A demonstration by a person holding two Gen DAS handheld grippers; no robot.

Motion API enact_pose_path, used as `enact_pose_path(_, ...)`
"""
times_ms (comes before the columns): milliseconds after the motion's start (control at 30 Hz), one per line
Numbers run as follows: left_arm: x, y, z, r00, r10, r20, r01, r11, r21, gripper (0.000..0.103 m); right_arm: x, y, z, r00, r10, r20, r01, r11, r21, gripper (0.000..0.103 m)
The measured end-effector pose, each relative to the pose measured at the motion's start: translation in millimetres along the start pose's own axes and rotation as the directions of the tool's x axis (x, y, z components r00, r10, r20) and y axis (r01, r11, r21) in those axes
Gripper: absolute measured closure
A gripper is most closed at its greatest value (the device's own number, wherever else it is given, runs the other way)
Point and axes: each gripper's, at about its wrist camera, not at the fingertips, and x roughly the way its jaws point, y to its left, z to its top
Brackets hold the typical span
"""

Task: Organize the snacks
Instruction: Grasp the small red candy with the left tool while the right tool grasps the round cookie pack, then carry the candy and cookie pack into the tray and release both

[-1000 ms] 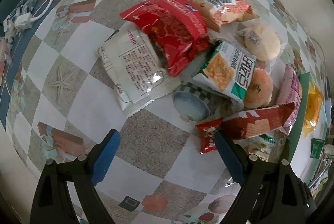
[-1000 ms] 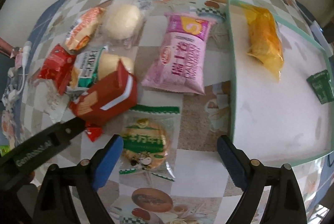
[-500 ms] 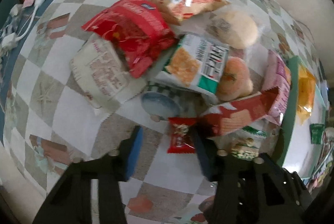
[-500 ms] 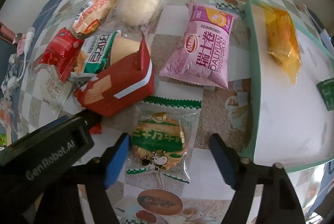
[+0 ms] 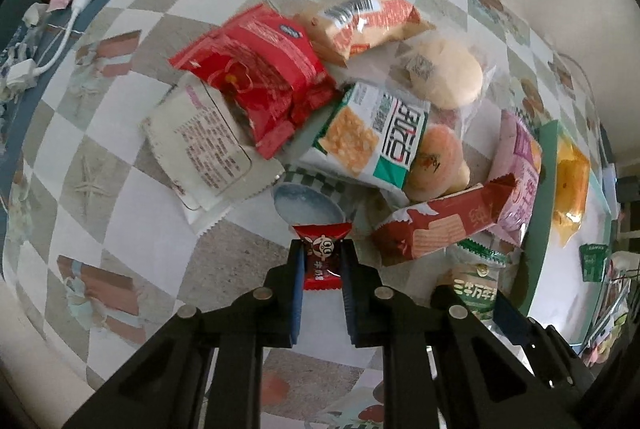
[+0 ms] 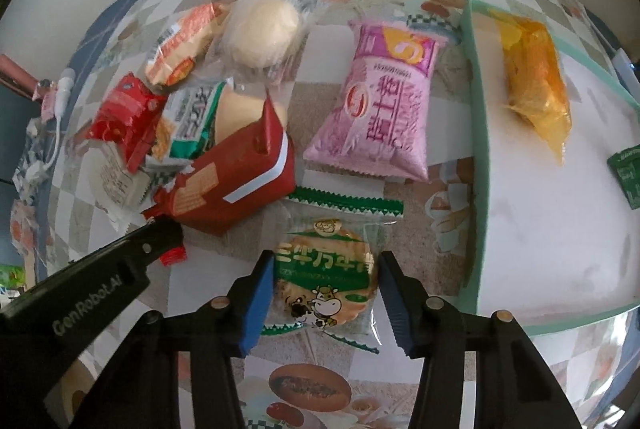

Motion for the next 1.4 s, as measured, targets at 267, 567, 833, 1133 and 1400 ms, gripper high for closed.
enact_pose_path(267, -25, 18, 8, 0.998, 0.001, 0.068, 0.001, 1.0, -0.024, 0.085, -23, -21, 8, 0.999, 0.028, 0.039, -0.029, 0.999, 0.038, 0.049)
enact_pose_path(567, -46, 23, 9, 0.991, -0.003, 0.13, 0.007, 0.999, -0.032, 0.085, -51, -41, 12, 0.995, 0.053, 0.09, -0.059, 0.996, 0.064, 0.049)
enact_pose_path(833, -59, 26, -2, 0.986, -0.003, 0.164, 0.008, 1.0, -0.028, 0.085, -76, -50, 4, 0.986, 0.067, 0.155, -0.081, 0.993, 0.087, 0.049)
enact_pose_path(1133, -69, 12, -6, 0.982, -0.031, 0.184, 0.03, 1.0, 0.006, 0.085, -84, -55, 9, 0.98, 0.049, 0.191, -0.072, 0.99, 0.118, 0.049)
enact_pose_path(1400, -79, -28, -14, 0.978, -0.066, 0.199, 0.047, 0.994, 0.099, 0.085, -107, -94, 12, 0.967, 0.002, 0.255, -0.06, 0.974, 0.218, 0.049)
